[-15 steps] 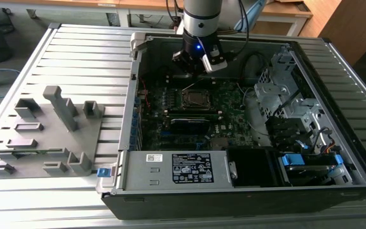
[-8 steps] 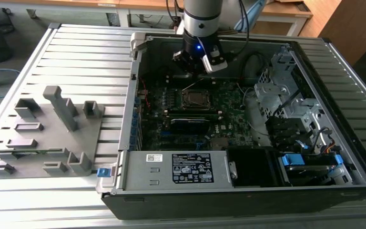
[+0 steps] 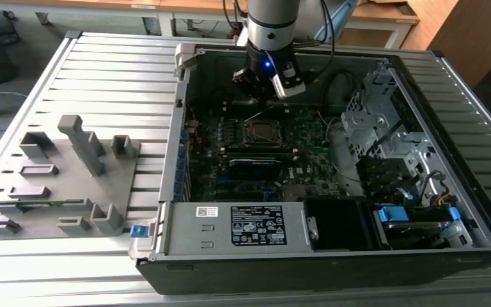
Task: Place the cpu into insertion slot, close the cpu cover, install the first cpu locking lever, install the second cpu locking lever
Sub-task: 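Install the first cpu locking lever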
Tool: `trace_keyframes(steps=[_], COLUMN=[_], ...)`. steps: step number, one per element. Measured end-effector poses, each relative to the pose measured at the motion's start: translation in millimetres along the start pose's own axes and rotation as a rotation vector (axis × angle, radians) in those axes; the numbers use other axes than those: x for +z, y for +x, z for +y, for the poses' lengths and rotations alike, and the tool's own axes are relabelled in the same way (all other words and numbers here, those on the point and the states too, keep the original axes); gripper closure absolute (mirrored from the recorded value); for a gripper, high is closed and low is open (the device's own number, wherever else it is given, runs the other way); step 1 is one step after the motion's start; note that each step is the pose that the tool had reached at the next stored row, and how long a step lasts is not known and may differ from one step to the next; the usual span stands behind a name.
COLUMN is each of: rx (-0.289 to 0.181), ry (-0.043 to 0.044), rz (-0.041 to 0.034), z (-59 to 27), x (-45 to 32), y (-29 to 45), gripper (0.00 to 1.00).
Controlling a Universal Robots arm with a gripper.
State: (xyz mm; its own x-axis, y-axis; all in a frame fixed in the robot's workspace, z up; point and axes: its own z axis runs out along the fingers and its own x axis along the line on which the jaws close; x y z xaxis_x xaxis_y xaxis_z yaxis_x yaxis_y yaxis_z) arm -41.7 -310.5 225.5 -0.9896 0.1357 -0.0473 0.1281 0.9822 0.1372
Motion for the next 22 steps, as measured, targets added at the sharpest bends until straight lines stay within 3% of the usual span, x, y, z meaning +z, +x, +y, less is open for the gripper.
trace_keyframes(steps=[22], rx=[0.0], ry=[-0.0002], rz=[0.0001], z=[-1.0], x=[15.2], y=[-7.0], gripper=[0.9])
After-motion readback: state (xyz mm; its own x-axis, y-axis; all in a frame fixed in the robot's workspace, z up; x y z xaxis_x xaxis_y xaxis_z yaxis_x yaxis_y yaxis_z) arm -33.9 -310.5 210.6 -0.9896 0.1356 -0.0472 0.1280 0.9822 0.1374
